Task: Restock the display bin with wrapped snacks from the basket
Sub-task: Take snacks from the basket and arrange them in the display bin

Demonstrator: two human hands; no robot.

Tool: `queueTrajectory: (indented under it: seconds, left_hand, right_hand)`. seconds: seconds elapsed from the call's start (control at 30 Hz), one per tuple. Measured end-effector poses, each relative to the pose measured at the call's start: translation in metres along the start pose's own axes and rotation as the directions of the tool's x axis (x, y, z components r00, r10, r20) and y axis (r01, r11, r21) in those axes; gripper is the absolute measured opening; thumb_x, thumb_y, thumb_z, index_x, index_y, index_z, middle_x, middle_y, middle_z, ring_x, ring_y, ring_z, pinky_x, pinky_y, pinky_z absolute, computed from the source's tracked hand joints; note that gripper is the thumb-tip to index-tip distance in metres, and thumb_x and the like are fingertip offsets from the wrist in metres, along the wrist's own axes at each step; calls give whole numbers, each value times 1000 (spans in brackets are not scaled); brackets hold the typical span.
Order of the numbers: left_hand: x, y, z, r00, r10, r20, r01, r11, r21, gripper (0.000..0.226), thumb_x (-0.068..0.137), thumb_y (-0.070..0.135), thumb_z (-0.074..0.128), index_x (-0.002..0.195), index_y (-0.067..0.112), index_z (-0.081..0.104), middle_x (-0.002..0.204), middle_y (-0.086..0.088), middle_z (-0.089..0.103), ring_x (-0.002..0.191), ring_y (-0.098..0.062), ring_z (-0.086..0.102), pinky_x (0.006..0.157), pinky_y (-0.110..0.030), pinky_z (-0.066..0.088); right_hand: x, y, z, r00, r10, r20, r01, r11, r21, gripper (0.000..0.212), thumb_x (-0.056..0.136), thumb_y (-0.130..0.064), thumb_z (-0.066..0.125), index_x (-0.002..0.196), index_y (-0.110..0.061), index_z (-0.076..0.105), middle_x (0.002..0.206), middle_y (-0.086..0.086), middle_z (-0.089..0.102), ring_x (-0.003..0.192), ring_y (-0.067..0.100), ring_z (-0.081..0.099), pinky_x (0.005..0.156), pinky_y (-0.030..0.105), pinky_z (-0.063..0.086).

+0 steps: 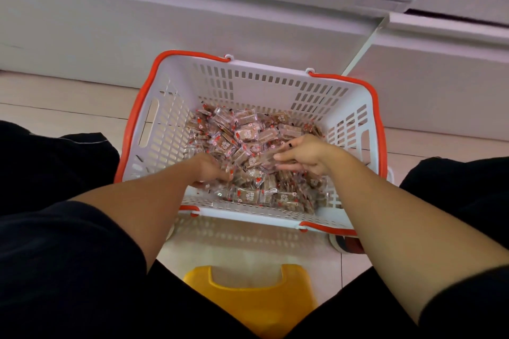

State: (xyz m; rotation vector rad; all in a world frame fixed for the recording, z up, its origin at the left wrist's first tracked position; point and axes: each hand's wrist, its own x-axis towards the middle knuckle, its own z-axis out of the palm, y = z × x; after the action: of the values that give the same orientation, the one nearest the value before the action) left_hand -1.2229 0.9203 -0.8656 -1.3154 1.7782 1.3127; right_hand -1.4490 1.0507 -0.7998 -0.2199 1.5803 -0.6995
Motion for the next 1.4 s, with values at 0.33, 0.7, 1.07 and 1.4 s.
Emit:
queueTrajectory:
  seconds: [0.33, 0.7, 1.07, 1.4]
  left_hand:
    - [-23, 17, 1, 964, 174, 200, -50, 860, -507, 11, 94, 16, 64, 104, 15, 67, 77, 2, 66, 55, -5, 49, 38, -12, 33]
    - [-46, 57, -8, 838, 460, 294, 6, 531, -847, 24, 91, 10, 57, 114, 16, 56, 107, -15, 70, 93, -28, 69, 83, -43, 56]
    - [-50, 53, -9, 851, 440, 288, 40, 492, -869, 52, 81, 17, 61, 131, 4, 51, 98, -12, 60, 74, -20, 52, 77, -34, 53]
    - [-53, 60, -11, 877, 397, 270, 42, 496, -867, 35, 98, 32, 52, 128, 18, 60, 124, -12, 67, 114, -35, 64, 90, -59, 53]
  right_hand:
    - [-9, 15, 21, 990, 33, 136, -20, 995, -100, 18, 92, -15, 68, 106, -3, 65, 90, 11, 75, 68, 15, 69, 50, 20, 53]
    - [-26, -5, 26, 960, -271, 73, 279, 949, -148, 51, 88, -1, 69, 137, -5, 53, 109, 14, 70, 74, 19, 71, 53, 25, 53]
    - [-26, -4, 20, 947, -317, 46, 320, 936, -148, 30, 87, -5, 72, 115, -9, 63, 110, 22, 70, 70, 23, 69, 44, 20, 48]
    - [-29, -8, 15, 965, -208, 163, 227, 968, -108, 34, 85, -5, 74, 117, -14, 69, 92, 6, 76, 62, 13, 68, 47, 18, 50]
